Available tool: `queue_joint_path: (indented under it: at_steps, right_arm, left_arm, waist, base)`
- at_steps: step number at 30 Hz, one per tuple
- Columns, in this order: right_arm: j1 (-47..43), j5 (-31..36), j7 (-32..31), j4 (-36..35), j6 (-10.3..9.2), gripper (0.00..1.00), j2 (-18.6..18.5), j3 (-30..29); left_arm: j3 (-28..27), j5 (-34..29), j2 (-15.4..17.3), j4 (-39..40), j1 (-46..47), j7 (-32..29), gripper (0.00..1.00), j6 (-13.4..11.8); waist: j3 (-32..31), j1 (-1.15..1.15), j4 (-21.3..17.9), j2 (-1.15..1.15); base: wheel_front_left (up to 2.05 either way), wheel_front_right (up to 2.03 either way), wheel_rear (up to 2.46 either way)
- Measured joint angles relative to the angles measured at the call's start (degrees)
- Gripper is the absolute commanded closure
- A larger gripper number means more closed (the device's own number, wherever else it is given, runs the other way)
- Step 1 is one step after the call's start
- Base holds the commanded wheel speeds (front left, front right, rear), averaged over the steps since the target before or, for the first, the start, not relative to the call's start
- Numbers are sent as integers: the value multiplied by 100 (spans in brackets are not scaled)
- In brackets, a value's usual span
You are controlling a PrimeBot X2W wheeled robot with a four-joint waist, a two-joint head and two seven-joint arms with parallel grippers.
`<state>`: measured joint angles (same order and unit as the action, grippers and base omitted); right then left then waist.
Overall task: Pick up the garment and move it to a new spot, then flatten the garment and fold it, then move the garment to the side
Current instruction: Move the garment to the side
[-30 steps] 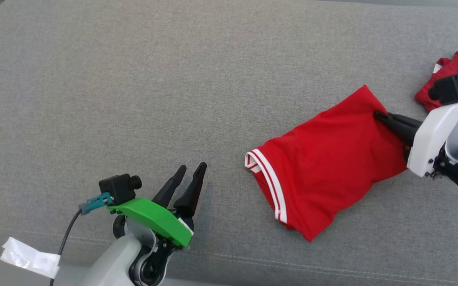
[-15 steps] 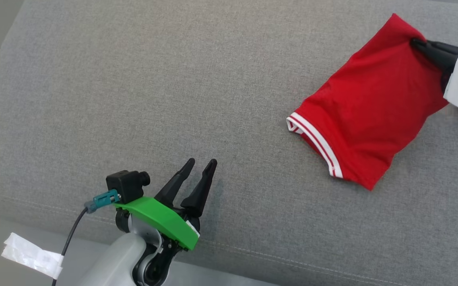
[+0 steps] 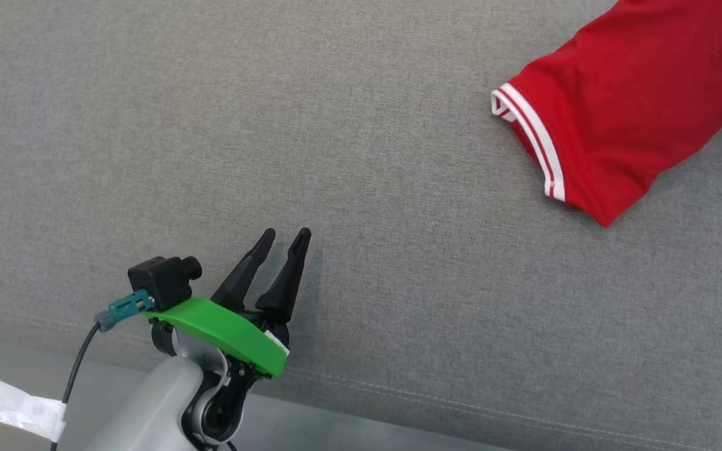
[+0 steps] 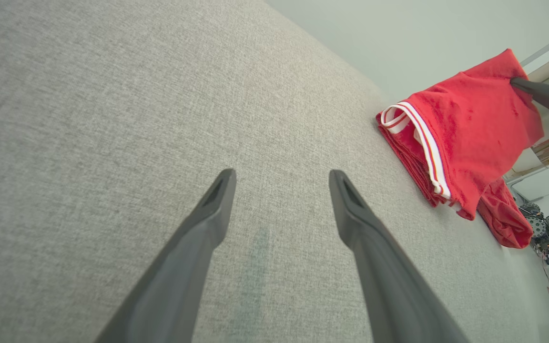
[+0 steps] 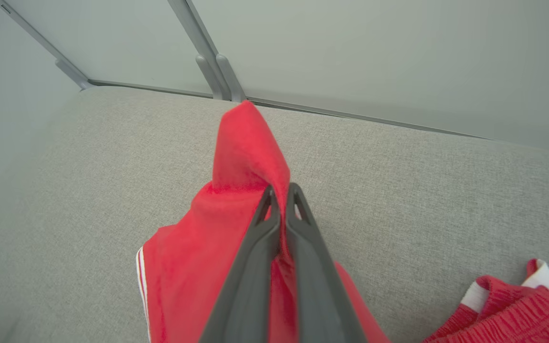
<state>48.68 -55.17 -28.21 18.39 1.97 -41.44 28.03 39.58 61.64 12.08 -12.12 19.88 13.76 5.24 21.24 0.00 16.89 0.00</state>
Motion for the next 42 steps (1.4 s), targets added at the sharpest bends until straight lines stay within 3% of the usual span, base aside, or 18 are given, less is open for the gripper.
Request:
queue_joint_path:
  at_steps: [15,25,42]
  right_arm:
    - [-2,-199,692,350,-114,100,0,-523]
    - [-356,-366,1266,475,-48,100,129,-756]
    - [-697,-322,1970,363,205,100,248,-771]
  left_arm:
    - [-90,-226,224,333,-103,18,0,-93]
    - [-55,-260,307,431,-110,8,0,-185]
    - [74,-259,265,530,-116,-70,0,-256]
  waist:
    - [160,0,-847,0]
    - [222,0,-1387,0]
    - [93,0,-1554,0]
  base:
    - [0,0,0]
    - [0,0,0]
    - [0,0,0]
